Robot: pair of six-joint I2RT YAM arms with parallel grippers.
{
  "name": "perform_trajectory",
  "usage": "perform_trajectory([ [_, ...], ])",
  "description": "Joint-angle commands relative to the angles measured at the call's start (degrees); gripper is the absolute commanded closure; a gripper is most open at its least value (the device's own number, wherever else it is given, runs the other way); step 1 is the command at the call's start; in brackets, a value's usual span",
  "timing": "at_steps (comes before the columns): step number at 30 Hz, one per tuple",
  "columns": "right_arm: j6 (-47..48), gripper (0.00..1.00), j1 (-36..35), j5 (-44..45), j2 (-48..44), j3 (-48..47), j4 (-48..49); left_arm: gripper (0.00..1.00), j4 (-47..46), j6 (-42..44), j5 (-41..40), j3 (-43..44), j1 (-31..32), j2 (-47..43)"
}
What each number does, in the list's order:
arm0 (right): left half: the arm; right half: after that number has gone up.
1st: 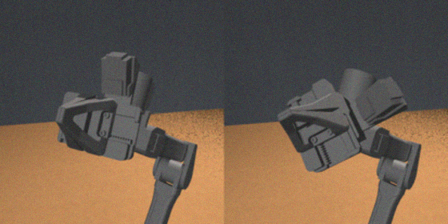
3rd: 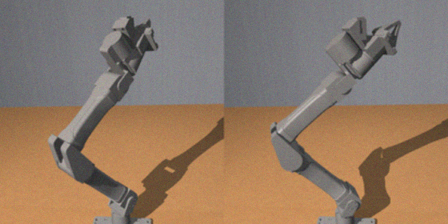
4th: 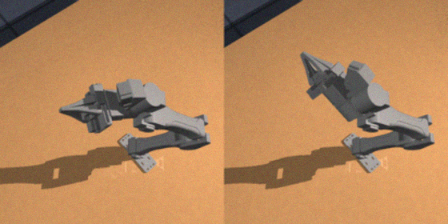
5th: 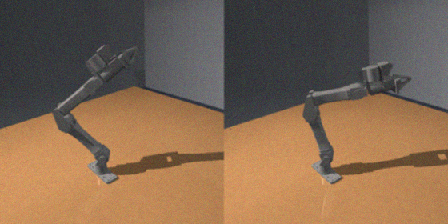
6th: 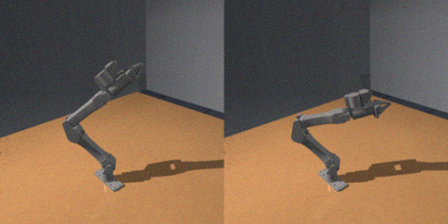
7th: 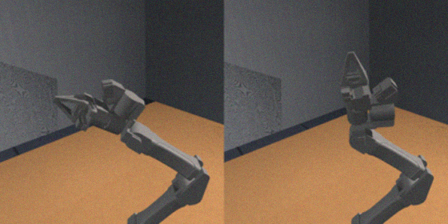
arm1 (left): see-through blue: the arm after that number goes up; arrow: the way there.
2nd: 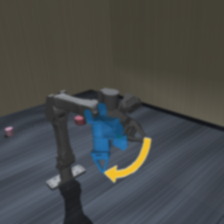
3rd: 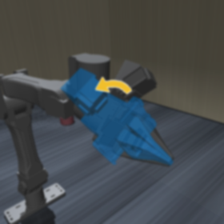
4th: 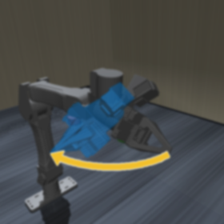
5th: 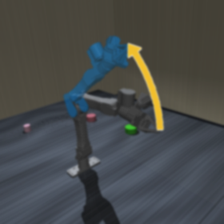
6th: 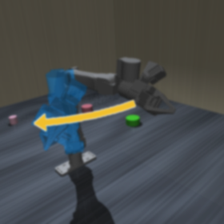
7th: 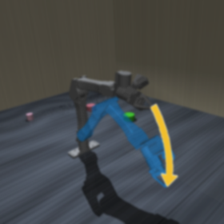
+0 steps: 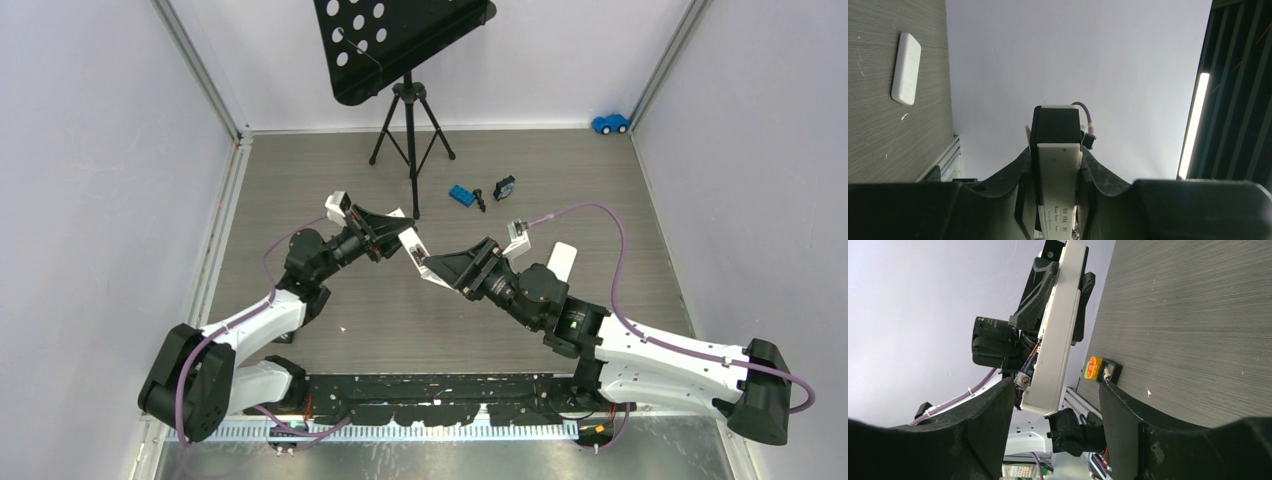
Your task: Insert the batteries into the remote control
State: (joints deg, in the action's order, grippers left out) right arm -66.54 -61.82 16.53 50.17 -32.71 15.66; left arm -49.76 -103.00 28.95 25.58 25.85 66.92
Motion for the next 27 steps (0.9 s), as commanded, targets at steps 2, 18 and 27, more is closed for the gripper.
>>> perform_trajectory([
  [2,-2.61,0.36,-0.04,7.14,-1.67,-2.06,-3.11,1.0,-3.24,0.31,1.42,0.87,-0.09,-2.01],
  [18,-3.94,0.38,0.16,7.66,-0.07,-5.05,-10.18,1.0,-2.54,2.84,4.28,1.85,-0.08,-2.74],
  [27,1.04,0.26,0.17,3.8,-5.3,1.89,6.46,1.0,0.41,4.22,4.06,1.62,-0.09,-3.28],
])
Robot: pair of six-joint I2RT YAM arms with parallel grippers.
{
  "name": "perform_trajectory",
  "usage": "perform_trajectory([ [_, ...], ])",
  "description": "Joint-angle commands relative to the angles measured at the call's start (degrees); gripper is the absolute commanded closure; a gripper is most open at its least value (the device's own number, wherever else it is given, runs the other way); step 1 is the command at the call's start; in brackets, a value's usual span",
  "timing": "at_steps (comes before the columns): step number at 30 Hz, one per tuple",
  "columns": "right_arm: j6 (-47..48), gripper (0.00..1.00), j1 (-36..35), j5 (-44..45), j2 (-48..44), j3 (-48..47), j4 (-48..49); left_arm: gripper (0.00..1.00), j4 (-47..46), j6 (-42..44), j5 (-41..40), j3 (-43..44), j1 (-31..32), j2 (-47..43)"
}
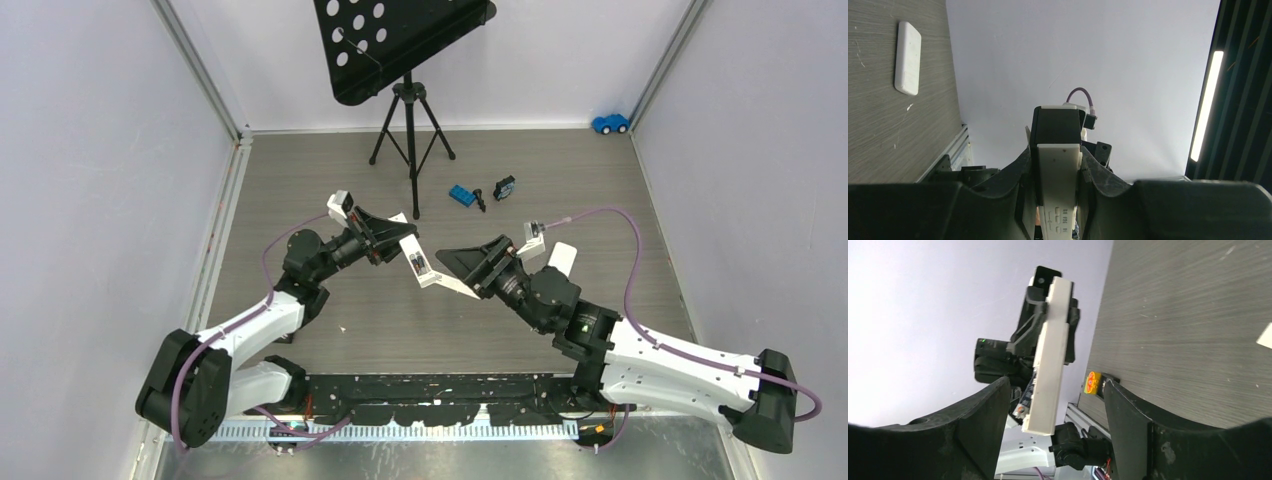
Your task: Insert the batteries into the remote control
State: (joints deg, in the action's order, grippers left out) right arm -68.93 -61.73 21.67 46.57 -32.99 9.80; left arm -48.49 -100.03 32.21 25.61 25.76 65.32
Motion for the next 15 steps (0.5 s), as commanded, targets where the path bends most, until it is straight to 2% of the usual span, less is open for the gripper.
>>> perform_trajectory([
  [1,4.28,0.26,0.12,-2.5,-1.5,1.91,12.9,1.0,-0.7,1.24,0.8,1.69,-0.01,-1.63],
  [9,5.85,0.22,0.09,-12.75,5.32,-0.9,15.19,1.0,-0.22,0.43,0.08,1.56,-0.01,-1.92],
  [15,3.2,0.21,0.05,-14.18,8.39,0.44,20.06,1.0,0.14,0.03,0.04,1.38,-0.01,-2.31],
])
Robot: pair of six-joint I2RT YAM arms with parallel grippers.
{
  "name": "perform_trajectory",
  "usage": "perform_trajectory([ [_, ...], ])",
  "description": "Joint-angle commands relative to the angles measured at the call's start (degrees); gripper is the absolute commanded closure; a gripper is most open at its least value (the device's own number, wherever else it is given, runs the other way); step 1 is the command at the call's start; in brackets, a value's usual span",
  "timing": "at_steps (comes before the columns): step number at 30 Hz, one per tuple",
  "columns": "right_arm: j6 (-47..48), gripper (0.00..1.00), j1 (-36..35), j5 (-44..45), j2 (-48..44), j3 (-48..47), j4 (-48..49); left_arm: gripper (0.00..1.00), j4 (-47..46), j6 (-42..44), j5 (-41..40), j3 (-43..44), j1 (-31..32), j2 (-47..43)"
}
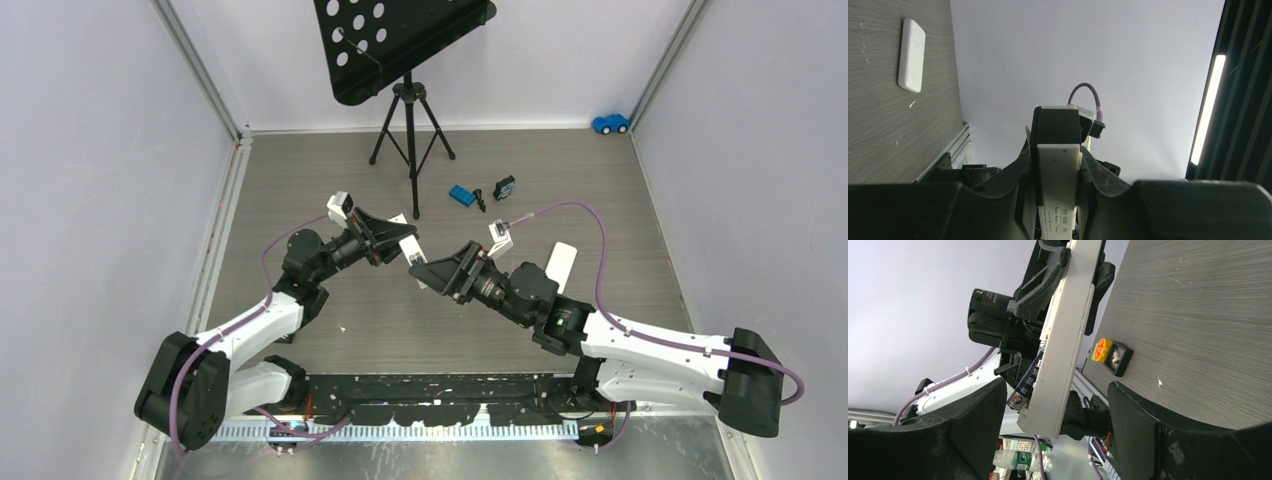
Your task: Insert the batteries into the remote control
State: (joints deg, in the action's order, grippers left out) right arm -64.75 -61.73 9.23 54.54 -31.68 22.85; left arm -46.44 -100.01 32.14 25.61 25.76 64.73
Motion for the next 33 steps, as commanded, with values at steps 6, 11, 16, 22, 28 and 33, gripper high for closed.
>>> perform_trajectory([
  [6,-2.68,0.23,0.08,0.63,0.11,0.02,7.57,1.0,-2.19,-0.1,0.57,1.38,-0.01,-1.63],
  [11,-3.64,0.27,0.15,2.42,-0.32,0.39,6.13,1.0,-2.08,-0.23,0.69,1.3,-0.01,-1.71],
  [16,-3.54,0.29,0.13,1.79,-0.05,0.23,6.22,1.0,-1.81,-0.53,0.38,0.92,-0.01,-1.72],
  [22,-4.42,0.34,0.27,3.07,0.73,-1.29,1.86,1.0,-1.65,-1.12,0.49,0.73,-0.01,-1.92],
  [28,-6.08,0.38,0.79,6.26,2.4,-2.85,-2.8,1.0,-0.17,-1.57,1.0,0.58,-0.01,-3.18],
  [33,-8.1,0.39,2.02,6.2,3.18,-2.98,-3.14,1.0,0.03,-1.27,1.79,0.75,-0.01,-3.47],
])
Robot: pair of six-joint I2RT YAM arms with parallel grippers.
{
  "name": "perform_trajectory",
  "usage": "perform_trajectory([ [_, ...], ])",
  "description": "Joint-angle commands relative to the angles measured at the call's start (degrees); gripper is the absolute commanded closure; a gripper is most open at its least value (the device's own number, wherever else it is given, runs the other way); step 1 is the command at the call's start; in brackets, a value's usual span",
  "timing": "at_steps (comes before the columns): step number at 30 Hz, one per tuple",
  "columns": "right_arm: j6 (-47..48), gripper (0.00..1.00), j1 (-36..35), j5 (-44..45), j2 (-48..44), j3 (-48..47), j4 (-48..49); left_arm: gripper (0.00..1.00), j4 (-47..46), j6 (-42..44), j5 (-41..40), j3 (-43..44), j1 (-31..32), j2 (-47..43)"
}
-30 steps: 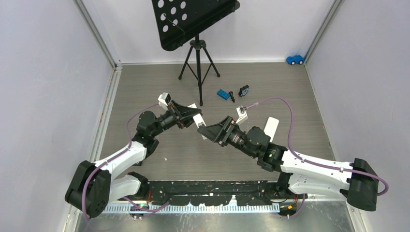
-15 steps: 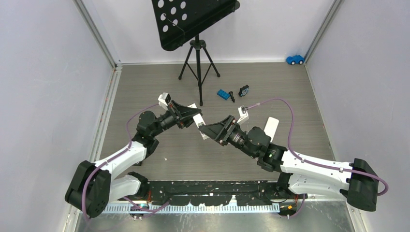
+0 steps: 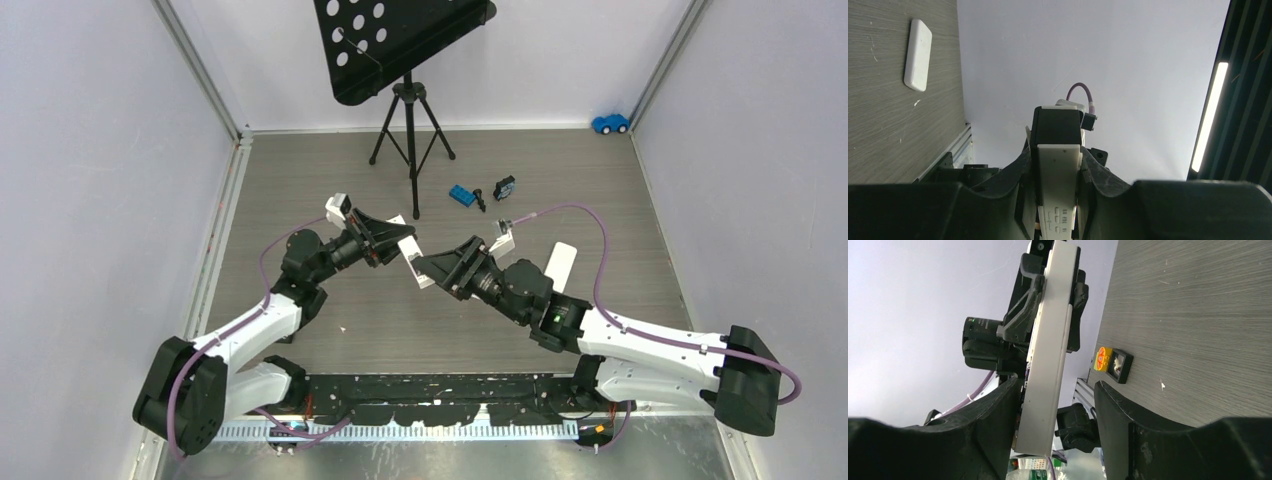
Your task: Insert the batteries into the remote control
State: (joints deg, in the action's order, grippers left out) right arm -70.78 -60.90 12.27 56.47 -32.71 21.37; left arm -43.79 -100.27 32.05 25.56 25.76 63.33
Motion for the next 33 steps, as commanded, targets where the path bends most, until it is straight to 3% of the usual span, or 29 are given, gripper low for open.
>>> perform_trajectory([
  [1,-2.53,0.4,1.42,2.75,1.53,-2.07,-1.67,1.0,-2.7,-0.92,2.07,0.87,-0.01,-2.11],
  [8,-4.01,0.49,2.55,-0.14,3.28,-1.74,0.23,1.0,-3.01,0.15,2.5,1.4,-0.01,-1.87],
  [9,-3.86,0.48,2.71,-0.85,3.3,-1.7,0.67,1.0,-2.72,0.65,2.53,1.42,-0.01,-1.9],
  [13,-0.16,0.26,3.42,-4.35,2.06,-1.44,2.26,1.0,-0.12,4.26,2.63,1.95,-0.01,-2.13],
  [20,2.26,0.22,6.78,-10.25,-3.73,2.63,6.97,1.0,9.43,16.05,5.53,4.94,-0.22,-2.35],
  [23,4.42,0.24,7.89,-13.19,-5.11,3.11,5.19,1.0,8.86,19.96,8.23,6.28,-0.44,-1.35],
  [28,15.26,0.3,8.17,-18.74,-5.64,-1.06,-5.82,1.0,9.02,25.01,12.17,7.96,-0.53,-0.74],
  [33,21.35,0.45,8.14,-21.7,-3.71,-4.98,-11.5,1.0,8.59,26.26,13.95,8.74,-0.53,-0.71],
])
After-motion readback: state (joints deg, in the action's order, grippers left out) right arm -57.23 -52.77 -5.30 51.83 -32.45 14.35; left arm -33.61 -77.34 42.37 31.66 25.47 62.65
